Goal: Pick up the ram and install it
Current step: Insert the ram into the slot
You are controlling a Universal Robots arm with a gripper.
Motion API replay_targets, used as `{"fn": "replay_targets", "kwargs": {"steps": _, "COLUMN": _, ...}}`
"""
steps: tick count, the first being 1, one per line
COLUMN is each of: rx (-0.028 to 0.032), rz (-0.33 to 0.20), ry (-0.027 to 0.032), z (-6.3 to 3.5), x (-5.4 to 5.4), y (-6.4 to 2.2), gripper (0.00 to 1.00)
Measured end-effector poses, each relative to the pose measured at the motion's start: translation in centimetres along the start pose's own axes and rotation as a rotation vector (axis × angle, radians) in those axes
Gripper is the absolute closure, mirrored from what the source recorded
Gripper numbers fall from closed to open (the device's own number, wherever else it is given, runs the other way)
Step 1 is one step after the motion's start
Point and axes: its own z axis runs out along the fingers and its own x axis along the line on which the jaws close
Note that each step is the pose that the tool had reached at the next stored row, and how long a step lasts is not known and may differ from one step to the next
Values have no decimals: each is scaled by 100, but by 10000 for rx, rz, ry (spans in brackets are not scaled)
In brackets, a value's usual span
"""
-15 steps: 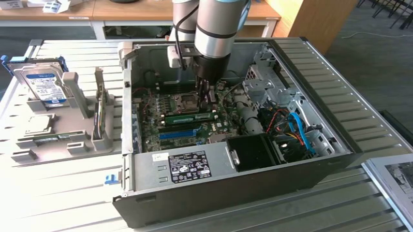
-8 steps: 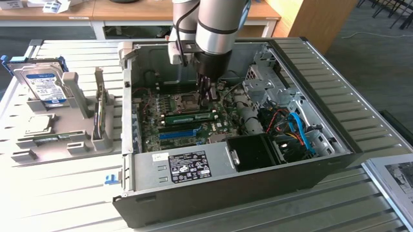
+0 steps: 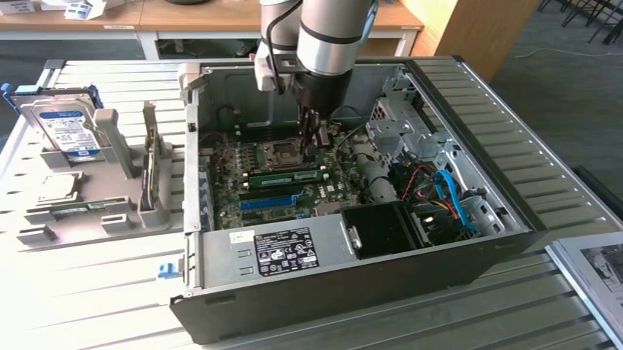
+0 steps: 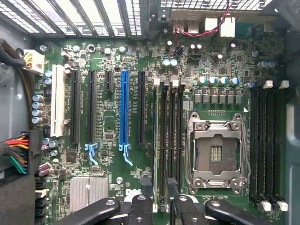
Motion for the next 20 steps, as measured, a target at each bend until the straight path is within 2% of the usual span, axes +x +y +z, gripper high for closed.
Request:
{"fn": "replay_targets", "kwargs": {"steps": 1, "rx": 0, "rz": 1, "ry": 0, "z": -13, "x": 0, "y": -1, "gripper": 75}}
{"fn": "replay_targets", "kwargs": {"steps": 3, "rx": 0, "rz": 1, "ry": -1, "z": -174, "x": -2, "y": -16, "gripper": 75}}
{"fn": "replay_targets", "kwargs": {"steps": 20, "rx": 0, "rz": 1, "ry": 0, "z": -444, "x": -6, "y": -23, "gripper": 75}}
